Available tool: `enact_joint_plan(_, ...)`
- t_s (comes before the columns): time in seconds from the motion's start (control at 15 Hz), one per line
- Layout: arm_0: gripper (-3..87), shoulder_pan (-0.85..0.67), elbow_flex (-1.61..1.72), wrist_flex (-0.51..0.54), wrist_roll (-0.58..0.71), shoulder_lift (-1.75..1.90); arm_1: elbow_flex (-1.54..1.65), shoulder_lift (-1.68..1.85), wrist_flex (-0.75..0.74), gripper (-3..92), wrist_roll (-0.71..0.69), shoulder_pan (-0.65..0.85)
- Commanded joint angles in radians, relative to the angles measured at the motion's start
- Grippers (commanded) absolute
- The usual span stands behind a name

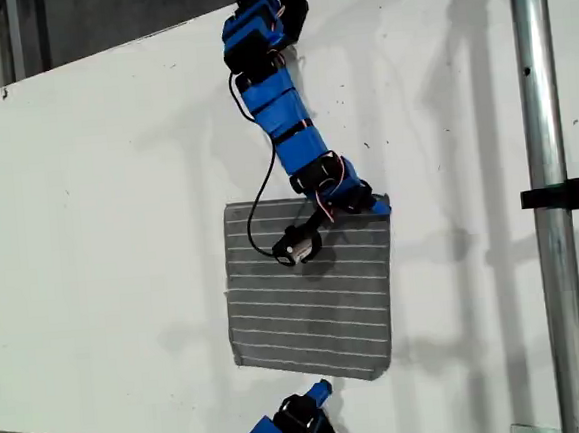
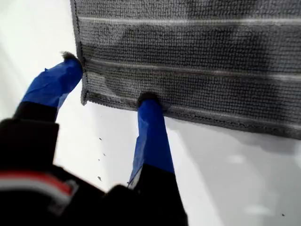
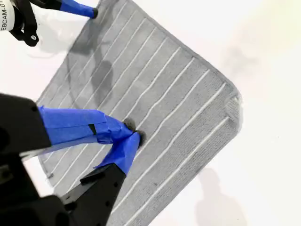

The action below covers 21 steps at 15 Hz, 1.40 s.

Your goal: Grasp corners of a towel and fold twice.

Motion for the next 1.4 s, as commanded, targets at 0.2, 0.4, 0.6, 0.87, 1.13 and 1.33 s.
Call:
enact_joint_plan(0.2,-2.9,-0.021,0.038,-0.034,0.003,0.037,-0.037,-0.04,0.141,25.7,0.017,0.021)
enact_joint_plan(0.4,-2.9,-0.021,0.061,-0.04,0.002,0.069,-0.009,-0.028,0.256,27.2,0.077,0.011)
enact_joint_plan(0.6,-2.9,-0.025,0.078,-0.048,0.008,0.075,0.054,0.014,0.304,28.1,0.14,-0.017)
enact_joint_plan(0.87,-2.9,-0.025,0.075,-0.052,0.006,0.075,0.064,0.061,0.282,19.5,0.166,-0.02)
enact_joint_plan(1.13,-2.9,-0.04,0.026,-0.083,0.014,-0.005,0.064,0.091,0.233,-0.3,0.176,-0.005)
enact_joint_plan(1.33,2.9,-0.029,-0.057,-0.109,-0.014,-0.084,0.064,0.098,0.222,-0.3,0.172,0.006)
